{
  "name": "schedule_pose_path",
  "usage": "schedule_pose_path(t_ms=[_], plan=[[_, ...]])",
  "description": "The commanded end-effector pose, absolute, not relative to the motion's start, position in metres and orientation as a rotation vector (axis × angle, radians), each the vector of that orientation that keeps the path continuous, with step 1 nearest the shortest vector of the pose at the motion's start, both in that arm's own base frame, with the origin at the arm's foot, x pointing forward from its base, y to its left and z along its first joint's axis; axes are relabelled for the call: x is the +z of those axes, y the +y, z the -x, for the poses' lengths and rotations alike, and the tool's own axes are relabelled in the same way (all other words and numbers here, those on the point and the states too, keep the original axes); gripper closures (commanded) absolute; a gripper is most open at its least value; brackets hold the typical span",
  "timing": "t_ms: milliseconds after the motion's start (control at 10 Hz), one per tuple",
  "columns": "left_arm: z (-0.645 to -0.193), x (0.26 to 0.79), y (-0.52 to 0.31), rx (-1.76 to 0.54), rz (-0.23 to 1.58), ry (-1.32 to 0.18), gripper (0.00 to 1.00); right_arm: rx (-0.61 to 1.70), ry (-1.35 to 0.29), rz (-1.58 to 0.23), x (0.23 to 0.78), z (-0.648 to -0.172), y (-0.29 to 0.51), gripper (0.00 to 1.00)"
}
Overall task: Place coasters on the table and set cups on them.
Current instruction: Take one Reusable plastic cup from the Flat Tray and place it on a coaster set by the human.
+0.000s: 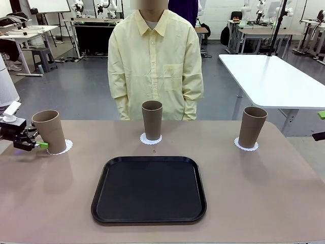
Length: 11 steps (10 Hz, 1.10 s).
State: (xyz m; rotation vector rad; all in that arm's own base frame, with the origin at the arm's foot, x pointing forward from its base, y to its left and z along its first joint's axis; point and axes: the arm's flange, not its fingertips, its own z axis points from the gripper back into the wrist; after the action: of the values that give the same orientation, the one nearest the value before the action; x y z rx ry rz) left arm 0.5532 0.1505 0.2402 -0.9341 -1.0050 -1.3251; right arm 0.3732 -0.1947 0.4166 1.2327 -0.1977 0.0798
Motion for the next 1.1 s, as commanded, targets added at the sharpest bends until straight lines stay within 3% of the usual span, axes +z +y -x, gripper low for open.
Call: schedule_pose_path(t_ms=[0, 500, 800, 1000], plan=[[-0.556, 0.241, 0.158, -1.39, 0.903, -0.954, 0.0, 0.082, -0.197, -1.236, 0.417, -0.373, -0.195, 0.0], [-0.548, 0.281, 0.188, -1.489, 0.619, -0.806, 0.0, 0.082, -0.197, -1.236, 0.417, -0.373, -0.195, 0.0], [-0.523, 0.378, 0.2, -1.432, 0.442, -0.833, 0.0, 0.082, -0.197, -1.236, 0.417, -0.373, -0.195, 0.0], [-0.491, 0.441, 0.189, -1.377, 0.298, -0.716, 0.0, 0.082, -0.197, -1.236, 0.417, -0.373, -0.195, 0.0]])
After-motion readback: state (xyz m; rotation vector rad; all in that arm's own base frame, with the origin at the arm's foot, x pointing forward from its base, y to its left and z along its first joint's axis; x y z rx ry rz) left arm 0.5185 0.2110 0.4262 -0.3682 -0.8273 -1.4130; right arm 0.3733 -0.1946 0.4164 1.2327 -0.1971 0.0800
